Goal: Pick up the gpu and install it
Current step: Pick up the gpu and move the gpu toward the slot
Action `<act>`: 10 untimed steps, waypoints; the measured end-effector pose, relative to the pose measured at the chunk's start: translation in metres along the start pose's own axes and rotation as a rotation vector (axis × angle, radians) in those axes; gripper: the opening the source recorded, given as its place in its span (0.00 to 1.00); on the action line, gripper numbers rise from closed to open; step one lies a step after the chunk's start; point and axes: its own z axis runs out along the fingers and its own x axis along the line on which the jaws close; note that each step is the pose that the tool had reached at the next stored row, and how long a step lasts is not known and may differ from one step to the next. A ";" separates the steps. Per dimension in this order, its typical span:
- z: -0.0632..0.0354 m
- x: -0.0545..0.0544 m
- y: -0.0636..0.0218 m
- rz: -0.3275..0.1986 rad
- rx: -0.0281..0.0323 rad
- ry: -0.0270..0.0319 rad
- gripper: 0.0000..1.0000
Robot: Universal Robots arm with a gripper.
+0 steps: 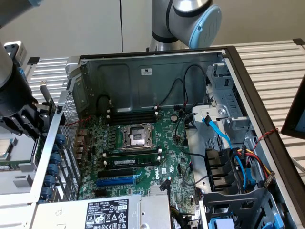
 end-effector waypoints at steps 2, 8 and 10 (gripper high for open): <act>0.0001 0.000 0.0000 0.000 0.0001 0.0022 0.27; -0.0198 -0.002 0.0037 0.001 0.0004 0.0048 0.27; -0.0287 -0.003 0.0054 0.001 0.0004 0.0048 0.27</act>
